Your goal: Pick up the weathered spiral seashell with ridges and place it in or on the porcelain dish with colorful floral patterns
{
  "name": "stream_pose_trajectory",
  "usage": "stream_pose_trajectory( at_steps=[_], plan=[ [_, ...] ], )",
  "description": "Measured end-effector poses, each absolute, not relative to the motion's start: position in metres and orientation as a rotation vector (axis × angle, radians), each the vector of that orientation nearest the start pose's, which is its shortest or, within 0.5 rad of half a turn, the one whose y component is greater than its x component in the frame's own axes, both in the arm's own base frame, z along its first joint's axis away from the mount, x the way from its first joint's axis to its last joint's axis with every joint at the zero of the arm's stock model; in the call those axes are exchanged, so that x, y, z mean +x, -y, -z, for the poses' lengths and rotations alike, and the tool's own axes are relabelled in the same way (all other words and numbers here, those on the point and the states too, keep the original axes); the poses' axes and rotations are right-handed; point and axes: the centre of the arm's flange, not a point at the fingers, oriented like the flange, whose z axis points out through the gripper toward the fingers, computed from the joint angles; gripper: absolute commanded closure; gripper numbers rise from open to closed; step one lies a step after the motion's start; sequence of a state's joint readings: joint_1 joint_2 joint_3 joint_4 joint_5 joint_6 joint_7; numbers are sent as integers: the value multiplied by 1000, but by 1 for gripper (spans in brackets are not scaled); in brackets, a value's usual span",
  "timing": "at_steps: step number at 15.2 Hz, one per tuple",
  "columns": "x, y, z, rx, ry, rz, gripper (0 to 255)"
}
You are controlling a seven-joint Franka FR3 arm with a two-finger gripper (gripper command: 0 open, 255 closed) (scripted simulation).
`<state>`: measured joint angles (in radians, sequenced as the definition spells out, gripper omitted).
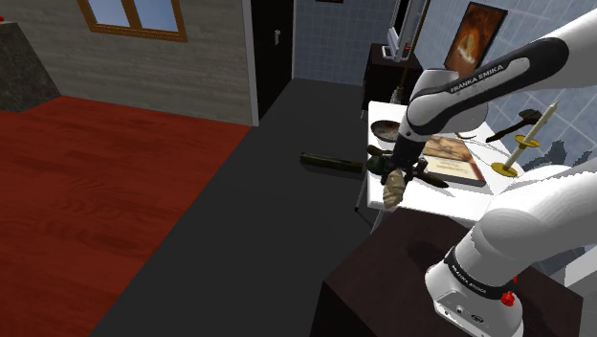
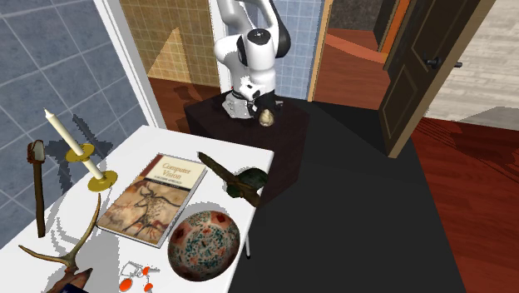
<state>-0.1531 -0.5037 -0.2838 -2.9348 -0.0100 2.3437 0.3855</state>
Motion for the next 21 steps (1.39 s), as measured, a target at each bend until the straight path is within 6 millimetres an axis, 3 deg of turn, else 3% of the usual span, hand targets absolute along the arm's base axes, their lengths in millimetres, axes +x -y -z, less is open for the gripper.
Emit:
stream_pose_trajectory(
  at_steps=[7, 21],
  plan=[
    [291, 123, -323, -2785, -1136, -155, 255],
    [375, 280, -326, -2784, -1138, -156, 255]
  ],
)
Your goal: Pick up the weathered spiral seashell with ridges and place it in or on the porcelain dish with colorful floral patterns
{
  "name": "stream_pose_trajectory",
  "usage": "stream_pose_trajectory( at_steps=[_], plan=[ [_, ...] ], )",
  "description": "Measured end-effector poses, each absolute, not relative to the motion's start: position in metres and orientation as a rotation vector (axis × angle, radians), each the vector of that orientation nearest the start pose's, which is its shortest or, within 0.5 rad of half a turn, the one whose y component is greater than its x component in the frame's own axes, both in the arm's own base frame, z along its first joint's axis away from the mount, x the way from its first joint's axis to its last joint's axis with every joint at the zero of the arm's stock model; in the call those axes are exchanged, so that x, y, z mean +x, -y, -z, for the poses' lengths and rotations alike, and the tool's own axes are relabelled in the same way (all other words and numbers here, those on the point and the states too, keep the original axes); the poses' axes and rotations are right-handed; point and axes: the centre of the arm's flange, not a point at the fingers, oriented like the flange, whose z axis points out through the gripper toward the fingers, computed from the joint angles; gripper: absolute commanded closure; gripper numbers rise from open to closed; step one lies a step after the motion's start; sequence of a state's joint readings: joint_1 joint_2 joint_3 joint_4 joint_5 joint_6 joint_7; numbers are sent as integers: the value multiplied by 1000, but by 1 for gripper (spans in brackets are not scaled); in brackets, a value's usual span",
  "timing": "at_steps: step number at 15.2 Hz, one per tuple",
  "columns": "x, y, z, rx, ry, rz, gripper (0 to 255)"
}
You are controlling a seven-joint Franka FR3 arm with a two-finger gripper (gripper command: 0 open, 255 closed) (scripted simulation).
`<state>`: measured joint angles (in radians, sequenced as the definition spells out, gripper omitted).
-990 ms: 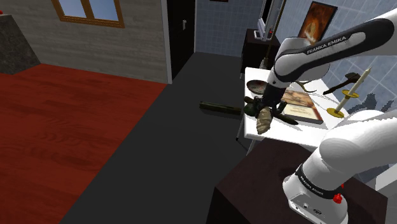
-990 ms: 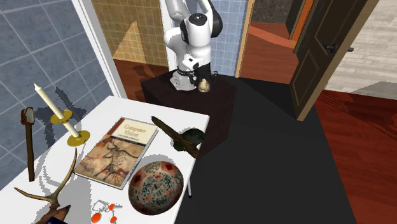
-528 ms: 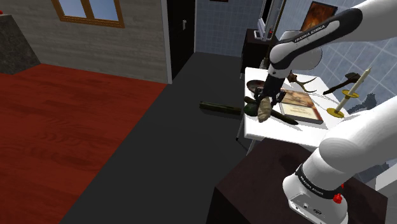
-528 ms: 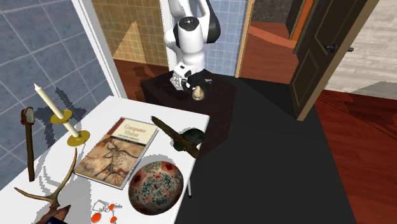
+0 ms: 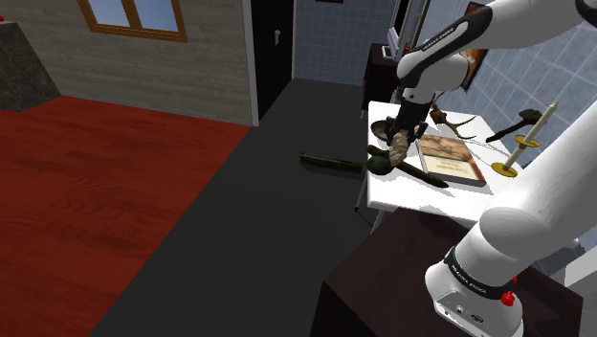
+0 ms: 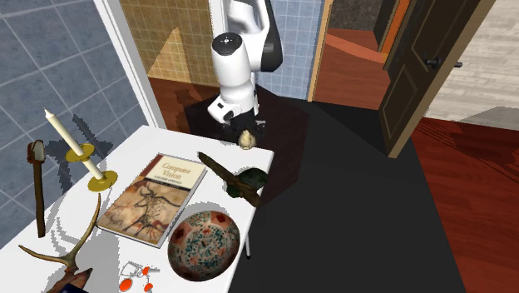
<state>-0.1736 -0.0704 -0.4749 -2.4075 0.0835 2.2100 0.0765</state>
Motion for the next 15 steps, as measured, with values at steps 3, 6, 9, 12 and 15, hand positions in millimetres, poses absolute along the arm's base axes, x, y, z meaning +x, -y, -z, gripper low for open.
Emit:
stream_pose_trajectory(
  at_steps=[3, 6, 9, 12, 15],
  plan=[
    [397, 311, -324, -2785, -1138, -156, 255],
    [417, 347, -326, -2785, -1138, -156, 255],
    [436, 382, -326, -2785, -1139, -156, 255],
    [451, 416, -327, -2785, -1139, -156, 255],
    [471, 452, -326, -2786, -1139, -156, 255]
  ],
)
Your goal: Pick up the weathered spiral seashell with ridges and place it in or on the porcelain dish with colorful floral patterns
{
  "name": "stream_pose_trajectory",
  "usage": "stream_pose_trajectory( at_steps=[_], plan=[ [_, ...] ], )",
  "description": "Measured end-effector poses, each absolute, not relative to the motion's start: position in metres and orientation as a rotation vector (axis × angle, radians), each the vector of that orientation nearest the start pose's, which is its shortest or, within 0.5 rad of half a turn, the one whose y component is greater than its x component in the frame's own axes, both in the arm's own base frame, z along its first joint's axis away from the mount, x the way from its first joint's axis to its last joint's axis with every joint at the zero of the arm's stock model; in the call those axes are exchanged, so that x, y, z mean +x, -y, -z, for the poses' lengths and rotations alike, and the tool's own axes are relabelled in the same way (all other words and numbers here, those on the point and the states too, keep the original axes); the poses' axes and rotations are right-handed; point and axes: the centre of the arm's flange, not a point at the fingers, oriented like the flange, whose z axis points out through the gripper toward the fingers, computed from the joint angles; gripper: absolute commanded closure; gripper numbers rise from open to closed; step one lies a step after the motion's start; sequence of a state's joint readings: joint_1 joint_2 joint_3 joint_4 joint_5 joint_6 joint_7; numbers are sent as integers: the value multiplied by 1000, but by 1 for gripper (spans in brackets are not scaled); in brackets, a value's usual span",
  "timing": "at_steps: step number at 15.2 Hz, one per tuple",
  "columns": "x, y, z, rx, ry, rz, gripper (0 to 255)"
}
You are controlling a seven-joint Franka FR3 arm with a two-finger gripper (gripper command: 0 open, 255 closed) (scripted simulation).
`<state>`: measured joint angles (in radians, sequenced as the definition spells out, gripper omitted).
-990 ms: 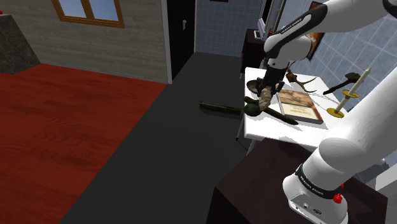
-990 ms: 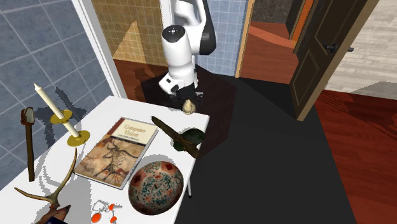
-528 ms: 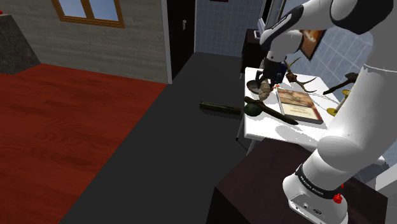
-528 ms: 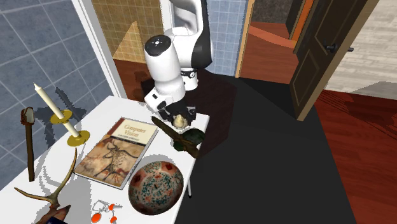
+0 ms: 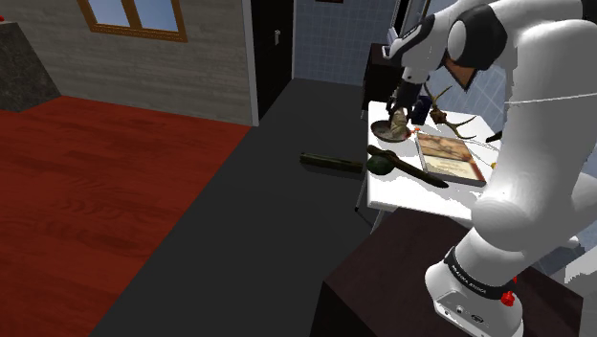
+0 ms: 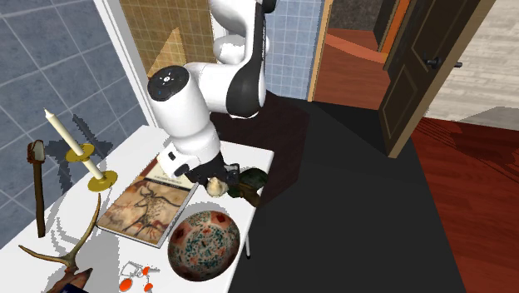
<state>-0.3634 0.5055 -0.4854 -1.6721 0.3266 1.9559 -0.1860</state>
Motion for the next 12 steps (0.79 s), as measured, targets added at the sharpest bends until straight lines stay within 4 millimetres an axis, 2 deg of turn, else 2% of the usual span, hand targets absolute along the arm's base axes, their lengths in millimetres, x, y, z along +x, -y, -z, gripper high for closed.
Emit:
stream_pose_trajectory(
  at_steps=[3, 8, 12],
  plan=[
    [492, 483, -323, -2786, -1139, -156, 255],
    [524, 547, -325, -2786, -1141, -154, 255],
    [530, 559, -308, -2785, -1136, -157, 255]
  ],
)
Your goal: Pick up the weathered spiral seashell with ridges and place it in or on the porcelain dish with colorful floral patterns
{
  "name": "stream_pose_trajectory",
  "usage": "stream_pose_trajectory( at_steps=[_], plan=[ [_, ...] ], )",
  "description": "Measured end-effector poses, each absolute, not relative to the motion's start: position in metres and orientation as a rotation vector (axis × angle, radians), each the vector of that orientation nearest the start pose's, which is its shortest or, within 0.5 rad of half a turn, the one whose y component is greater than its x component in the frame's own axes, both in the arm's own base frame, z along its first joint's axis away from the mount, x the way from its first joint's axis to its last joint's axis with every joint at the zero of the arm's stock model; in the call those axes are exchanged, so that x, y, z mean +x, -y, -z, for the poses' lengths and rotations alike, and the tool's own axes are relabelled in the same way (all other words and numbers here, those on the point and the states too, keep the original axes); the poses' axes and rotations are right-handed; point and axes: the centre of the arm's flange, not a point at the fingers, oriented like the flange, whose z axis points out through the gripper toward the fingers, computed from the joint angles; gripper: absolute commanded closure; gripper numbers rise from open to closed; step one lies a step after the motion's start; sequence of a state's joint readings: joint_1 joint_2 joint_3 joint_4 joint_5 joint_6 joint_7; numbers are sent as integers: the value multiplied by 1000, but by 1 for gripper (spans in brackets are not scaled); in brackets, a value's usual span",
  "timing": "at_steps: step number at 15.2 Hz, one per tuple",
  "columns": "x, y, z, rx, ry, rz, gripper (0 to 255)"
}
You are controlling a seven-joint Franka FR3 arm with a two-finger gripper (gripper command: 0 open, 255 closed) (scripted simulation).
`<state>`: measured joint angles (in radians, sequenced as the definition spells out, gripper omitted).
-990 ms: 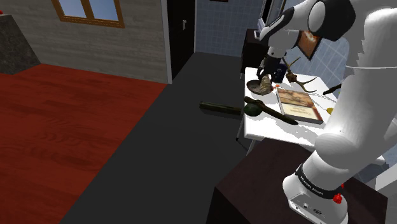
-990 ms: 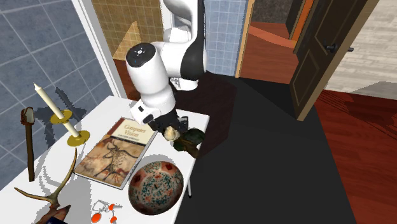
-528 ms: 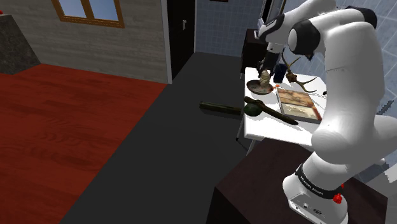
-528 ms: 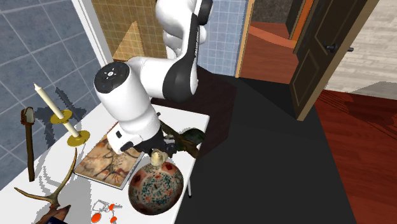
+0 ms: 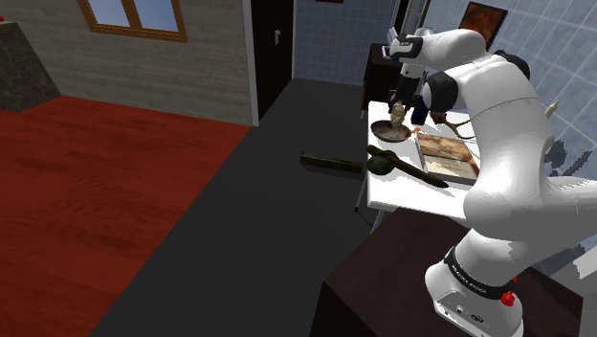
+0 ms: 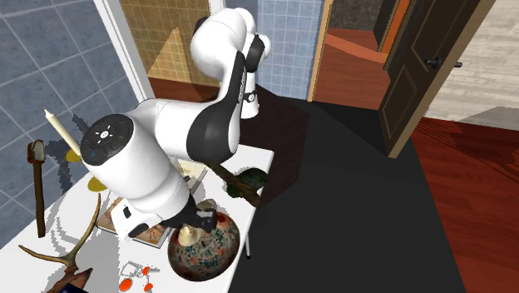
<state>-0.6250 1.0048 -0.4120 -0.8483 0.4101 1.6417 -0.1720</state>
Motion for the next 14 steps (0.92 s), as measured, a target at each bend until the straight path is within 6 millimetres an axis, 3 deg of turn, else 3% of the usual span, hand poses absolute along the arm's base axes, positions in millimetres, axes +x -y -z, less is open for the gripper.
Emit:
stream_pose_trajectory(
  at_steps=[9, 14],
  plan=[
    [532, 557, -262, -2785, -1136, -157, 255],
    [531, 558, -255, -2785, -1136, -156, 255]
  ],
)
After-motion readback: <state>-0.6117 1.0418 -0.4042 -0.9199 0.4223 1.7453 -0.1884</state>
